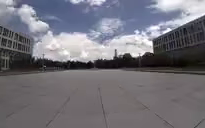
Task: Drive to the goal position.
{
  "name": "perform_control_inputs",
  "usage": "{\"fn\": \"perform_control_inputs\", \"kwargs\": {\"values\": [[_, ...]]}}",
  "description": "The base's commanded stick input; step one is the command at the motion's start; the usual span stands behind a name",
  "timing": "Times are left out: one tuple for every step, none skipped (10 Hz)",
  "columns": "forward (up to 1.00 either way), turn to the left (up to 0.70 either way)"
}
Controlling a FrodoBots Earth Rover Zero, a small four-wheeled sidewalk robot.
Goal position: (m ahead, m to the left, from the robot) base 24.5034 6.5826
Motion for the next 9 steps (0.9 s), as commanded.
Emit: {"fn": "perform_control_inputs", "kwargs": {"values": [[0.70, 0.00], [0.70, 0.00], [0.70, 0.00], [0.70, 0.00], [0.70, 0.00], [0.70, 0.00], [0.70, 0.00], [0.70, 0.00], [0.70, 0.00]]}}
